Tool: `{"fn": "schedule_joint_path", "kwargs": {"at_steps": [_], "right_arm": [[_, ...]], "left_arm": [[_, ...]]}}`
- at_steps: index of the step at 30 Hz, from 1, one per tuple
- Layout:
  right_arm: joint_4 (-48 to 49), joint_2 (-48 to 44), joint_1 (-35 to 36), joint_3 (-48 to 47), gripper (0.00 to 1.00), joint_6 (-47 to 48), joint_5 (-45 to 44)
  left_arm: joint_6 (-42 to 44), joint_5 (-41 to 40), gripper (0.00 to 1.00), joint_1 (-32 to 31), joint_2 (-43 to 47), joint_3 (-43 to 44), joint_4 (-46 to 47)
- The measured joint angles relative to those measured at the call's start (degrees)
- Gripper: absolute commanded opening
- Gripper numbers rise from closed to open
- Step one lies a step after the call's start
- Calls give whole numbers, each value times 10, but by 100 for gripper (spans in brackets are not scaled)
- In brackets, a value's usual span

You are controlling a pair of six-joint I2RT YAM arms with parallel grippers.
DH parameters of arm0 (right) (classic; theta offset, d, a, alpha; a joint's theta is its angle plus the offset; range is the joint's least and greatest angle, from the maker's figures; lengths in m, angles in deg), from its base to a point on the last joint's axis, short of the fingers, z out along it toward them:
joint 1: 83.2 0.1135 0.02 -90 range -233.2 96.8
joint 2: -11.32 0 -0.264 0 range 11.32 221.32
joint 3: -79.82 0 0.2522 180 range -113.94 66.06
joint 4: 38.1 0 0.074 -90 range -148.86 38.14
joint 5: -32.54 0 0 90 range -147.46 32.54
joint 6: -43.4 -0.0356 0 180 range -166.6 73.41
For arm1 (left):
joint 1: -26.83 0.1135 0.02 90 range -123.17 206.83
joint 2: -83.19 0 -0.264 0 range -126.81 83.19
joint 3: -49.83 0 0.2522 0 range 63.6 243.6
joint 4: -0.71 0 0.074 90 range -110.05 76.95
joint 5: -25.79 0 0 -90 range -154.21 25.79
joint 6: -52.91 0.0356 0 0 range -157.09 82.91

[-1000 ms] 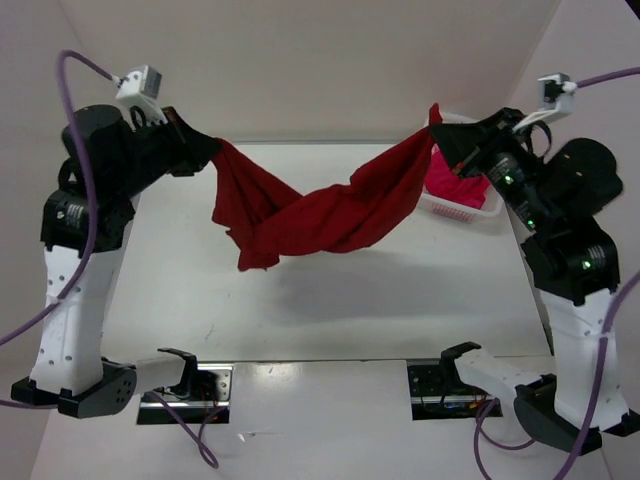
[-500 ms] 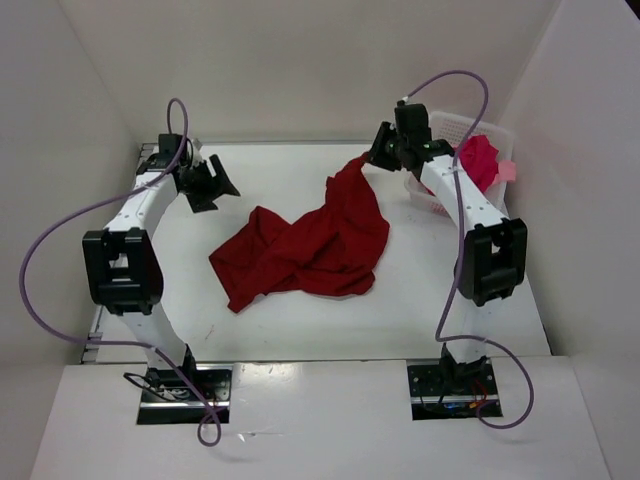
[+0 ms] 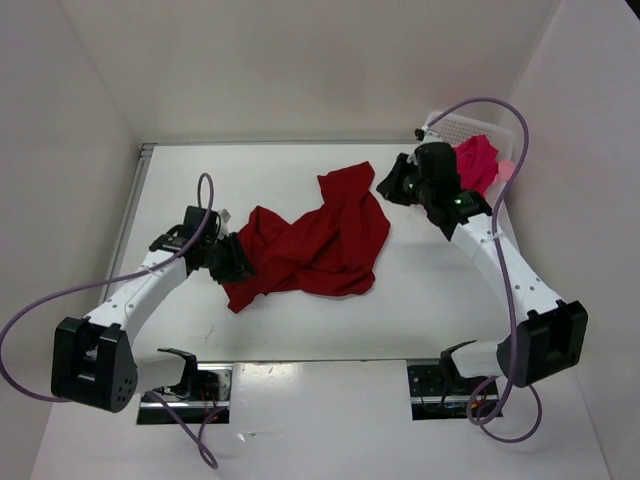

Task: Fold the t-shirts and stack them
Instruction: Flatten out the tshirt

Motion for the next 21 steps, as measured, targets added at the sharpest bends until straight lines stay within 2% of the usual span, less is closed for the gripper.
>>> {"fn": "schedule_joint_path", "kwargs": {"at_steps": [3,5,6,7,8,11,12,13,15,16,19,21], "right_arm": [[-3,-11,21,38,25,-3,4],[-4,-10,33,50,42,-4,4],[-4,-10,41,55,52,-3,6],[-5,-9,47,57,94,-1,8],[-7,-7,52,57,100,-3,9],[-7,9,64,57,98,6,7],[-6,16,67,56,85,9,3],[-7,28,69,53,60,15,-1],[-6,59,72,39,40,22,-9],[-5,78,74,26,36,21,-13],[7,155,80,-26,36,28,-19],[25,207,82,-62,30,33,-20]], "left_arm": [[-32,-25,58,-9,28,-49,-5],[-55,-45,61,-9,46,-71,-3],[-62,-54,63,-9,50,-80,2],[-68,-60,63,-9,50,-86,7],[-74,-68,64,-9,46,-92,14],[-87,-88,64,-9,13,-106,45],[-89,-97,64,-9,3,-111,53],[-90,-106,66,-9,-2,-116,58],[-91,-123,69,-9,-4,-121,66],[-92,-132,69,-9,-4,-121,73],[-92,-153,69,-9,-6,-117,90],[-93,-163,69,-9,-11,-112,103]]}}
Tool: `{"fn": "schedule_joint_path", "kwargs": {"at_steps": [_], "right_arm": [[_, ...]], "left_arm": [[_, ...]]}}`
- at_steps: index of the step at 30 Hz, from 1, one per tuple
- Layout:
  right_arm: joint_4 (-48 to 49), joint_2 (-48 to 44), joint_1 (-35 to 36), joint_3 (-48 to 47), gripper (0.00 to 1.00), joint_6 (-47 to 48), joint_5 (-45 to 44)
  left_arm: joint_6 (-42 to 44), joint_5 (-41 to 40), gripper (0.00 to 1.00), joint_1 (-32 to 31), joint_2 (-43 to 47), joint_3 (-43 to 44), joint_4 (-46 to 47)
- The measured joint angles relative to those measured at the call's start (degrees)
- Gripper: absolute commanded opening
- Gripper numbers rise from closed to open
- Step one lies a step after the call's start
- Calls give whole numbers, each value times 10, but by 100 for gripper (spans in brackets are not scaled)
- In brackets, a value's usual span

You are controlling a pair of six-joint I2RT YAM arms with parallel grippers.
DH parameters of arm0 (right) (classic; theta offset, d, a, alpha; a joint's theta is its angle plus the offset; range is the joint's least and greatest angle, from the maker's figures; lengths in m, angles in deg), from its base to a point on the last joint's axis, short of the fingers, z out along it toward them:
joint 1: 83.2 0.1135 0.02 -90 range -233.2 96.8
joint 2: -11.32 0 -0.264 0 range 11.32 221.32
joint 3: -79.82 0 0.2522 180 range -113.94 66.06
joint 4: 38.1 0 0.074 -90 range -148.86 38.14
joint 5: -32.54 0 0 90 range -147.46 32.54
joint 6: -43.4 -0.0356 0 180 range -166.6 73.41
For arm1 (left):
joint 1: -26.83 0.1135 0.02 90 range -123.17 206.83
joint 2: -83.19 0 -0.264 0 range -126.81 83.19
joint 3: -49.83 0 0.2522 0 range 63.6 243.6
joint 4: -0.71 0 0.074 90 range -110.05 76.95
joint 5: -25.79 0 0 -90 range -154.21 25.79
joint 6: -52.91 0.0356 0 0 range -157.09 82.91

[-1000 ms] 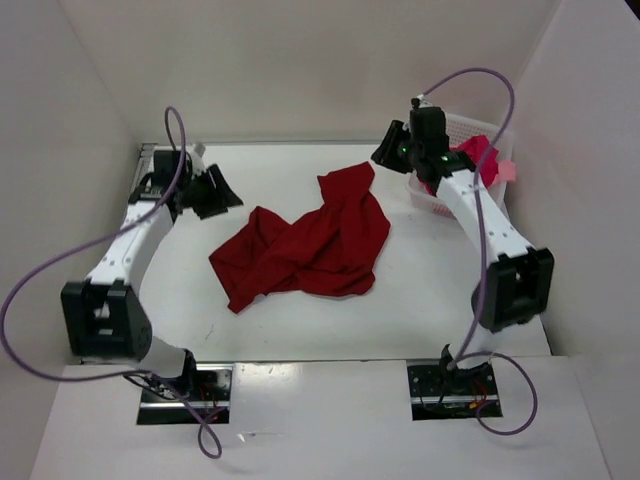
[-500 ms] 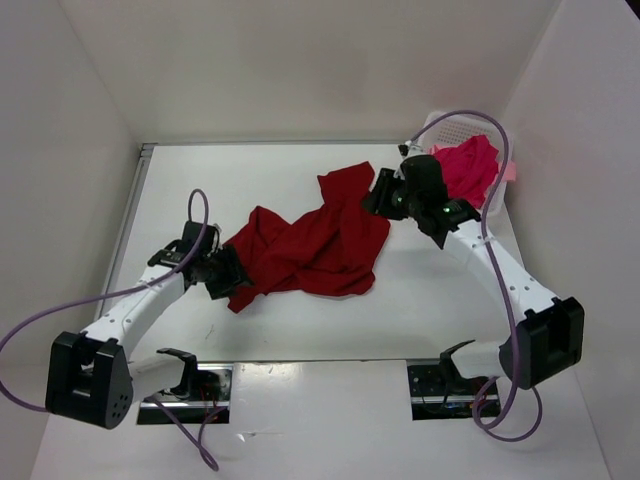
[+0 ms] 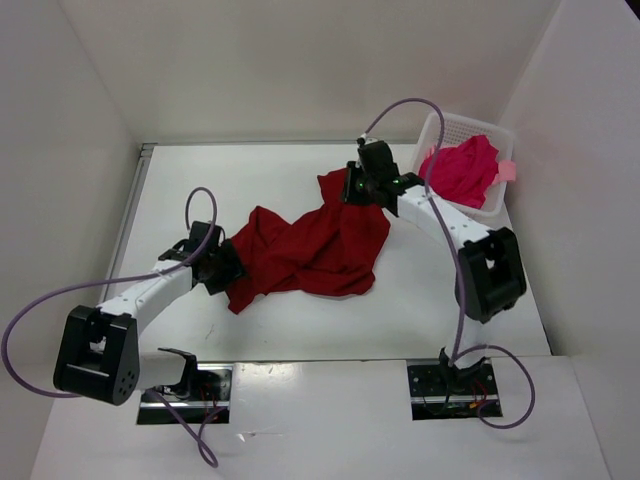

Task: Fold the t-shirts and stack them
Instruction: Flatten out the tshirt

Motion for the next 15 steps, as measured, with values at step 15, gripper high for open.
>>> {"fn": "schedule_joint_path", "kwargs": {"at_steps": [15], "right_arm": [[9,390,51,-378,53,44,-149]], "left_arm": [[-11,-8,69,12,-10,19,30]]}}
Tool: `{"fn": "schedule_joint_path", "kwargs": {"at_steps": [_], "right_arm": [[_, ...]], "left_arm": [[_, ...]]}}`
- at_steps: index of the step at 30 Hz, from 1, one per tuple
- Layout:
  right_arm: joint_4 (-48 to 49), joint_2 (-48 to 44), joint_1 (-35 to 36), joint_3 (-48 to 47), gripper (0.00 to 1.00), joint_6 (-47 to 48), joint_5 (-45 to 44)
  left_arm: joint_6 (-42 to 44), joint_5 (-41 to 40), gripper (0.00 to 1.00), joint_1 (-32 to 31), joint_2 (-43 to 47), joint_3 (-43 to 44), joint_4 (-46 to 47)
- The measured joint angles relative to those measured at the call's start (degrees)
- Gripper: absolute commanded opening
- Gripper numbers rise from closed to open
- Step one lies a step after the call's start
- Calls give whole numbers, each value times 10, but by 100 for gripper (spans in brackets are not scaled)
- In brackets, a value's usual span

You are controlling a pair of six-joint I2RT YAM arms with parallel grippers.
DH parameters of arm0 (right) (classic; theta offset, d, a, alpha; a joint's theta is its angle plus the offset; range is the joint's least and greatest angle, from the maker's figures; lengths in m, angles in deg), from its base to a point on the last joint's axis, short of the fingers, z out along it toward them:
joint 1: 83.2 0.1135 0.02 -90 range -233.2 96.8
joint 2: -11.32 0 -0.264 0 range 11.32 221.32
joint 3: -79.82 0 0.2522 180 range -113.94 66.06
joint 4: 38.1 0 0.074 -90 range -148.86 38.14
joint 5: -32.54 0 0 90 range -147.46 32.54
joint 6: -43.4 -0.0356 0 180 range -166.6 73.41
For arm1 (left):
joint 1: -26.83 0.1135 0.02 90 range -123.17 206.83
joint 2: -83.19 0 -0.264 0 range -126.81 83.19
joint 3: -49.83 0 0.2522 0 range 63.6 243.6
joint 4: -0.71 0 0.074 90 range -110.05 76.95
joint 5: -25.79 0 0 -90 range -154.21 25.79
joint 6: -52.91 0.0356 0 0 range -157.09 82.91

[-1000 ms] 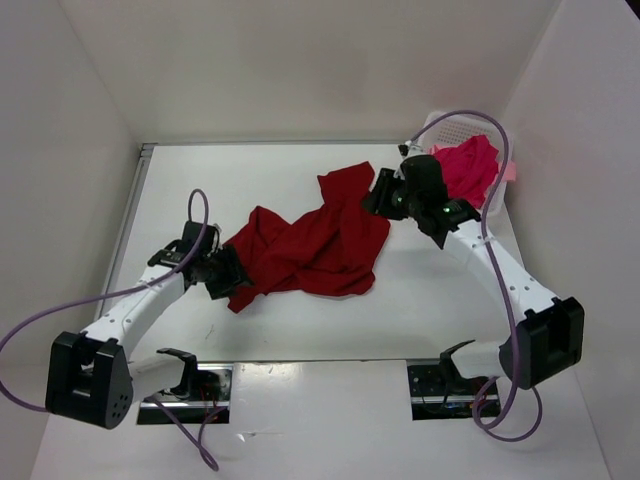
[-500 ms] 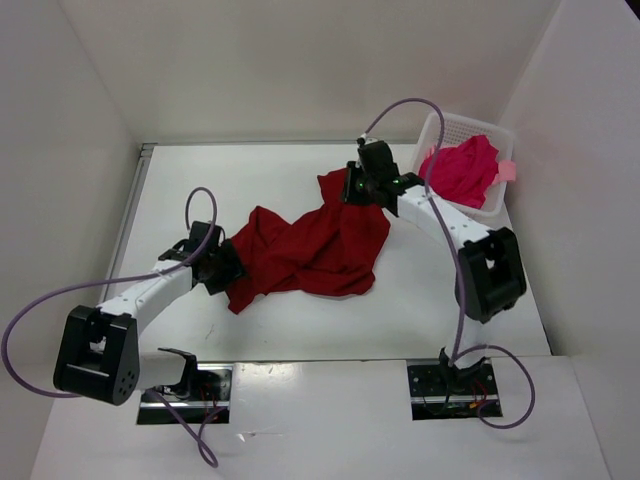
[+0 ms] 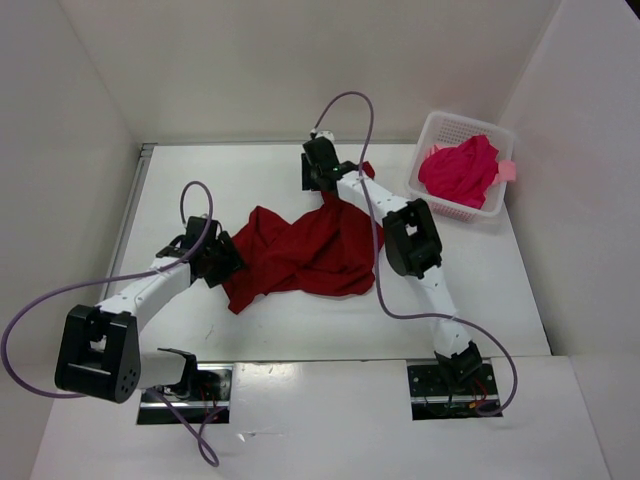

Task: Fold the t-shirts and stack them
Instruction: Flatten out the tshirt

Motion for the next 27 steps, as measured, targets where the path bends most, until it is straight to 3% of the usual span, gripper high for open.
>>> {"fn": "schedule_joint_path", "kwargs": {"at_steps": [9,13,18,21,25,27], "right_arm": [[-80,173,14,-244,51,26,-85],[-103,206,14,-321,50,30,-123],[-111,209,14,-332,47,37,-144],[-112,215,14,-332,44,40,-147],[-119,225,14,-332,40,41,-144],[-122,229,14,-332,37,42,-142]], "left_arm": [[1,24,69,3,1,0,-5],[-1,41,63,3,3,0,-7],[-1,49,52,3,8,-1,-8],[0,50,52,3,7,-1,-8],[2,49,62,3,-2,-1,-7],[2,45,62,3,-7,-1,-6]]}}
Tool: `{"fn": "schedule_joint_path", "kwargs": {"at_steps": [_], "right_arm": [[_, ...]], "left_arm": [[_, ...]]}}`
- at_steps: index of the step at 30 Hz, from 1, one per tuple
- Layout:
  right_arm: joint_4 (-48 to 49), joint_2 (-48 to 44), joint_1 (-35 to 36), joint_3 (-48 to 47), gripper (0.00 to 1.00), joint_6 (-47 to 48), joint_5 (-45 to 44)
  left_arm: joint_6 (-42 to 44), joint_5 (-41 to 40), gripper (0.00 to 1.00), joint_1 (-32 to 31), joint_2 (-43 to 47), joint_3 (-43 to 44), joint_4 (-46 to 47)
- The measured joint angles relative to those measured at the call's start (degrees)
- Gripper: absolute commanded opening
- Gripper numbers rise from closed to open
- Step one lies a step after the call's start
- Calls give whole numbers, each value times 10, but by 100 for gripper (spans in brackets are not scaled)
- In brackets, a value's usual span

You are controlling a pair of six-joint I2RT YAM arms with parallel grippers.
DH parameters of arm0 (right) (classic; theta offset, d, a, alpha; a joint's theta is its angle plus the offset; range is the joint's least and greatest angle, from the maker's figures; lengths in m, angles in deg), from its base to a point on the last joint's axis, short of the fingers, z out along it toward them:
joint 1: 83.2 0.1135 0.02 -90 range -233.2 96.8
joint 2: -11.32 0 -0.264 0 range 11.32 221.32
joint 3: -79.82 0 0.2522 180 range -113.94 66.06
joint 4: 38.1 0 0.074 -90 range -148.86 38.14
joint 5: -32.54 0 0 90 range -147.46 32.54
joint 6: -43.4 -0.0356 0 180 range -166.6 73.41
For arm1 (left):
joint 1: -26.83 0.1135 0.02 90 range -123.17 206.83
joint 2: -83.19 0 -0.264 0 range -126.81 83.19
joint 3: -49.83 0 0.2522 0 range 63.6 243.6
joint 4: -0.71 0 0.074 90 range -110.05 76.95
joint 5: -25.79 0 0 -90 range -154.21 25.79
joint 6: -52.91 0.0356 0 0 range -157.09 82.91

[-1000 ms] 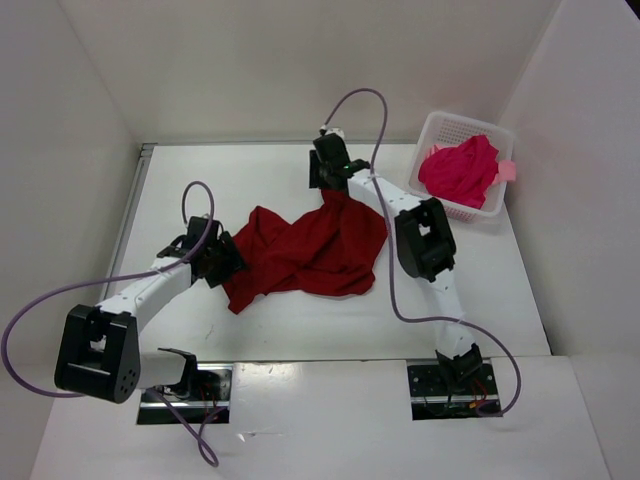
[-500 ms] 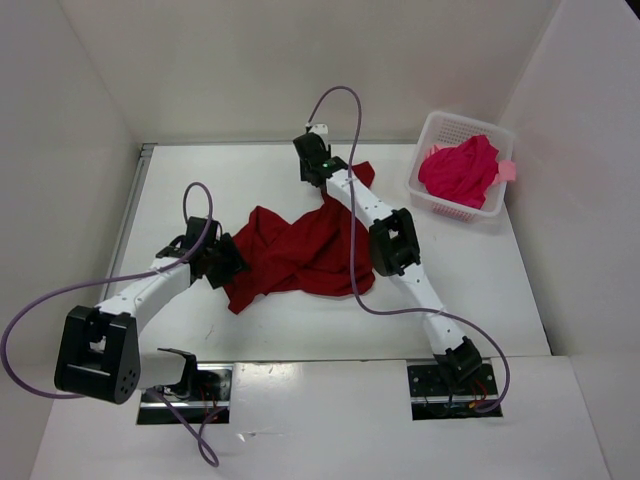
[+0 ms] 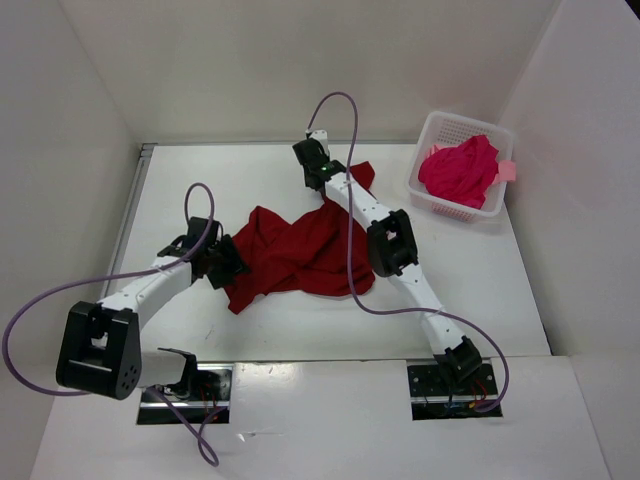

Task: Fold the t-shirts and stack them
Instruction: Flatten out the tshirt

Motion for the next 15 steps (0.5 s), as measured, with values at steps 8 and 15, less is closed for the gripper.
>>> {"fn": "schedule_joint_path", "kwargs": {"at_steps": [8,15], "right_arm": [[-1,14,-1,-11,23,1,4],[-7,15,-3,-28,0,-2,-1]], "left_arm": [[0,-10,62,0,-23,0,7],[0,-25,62,0,-47,0,18]]}}
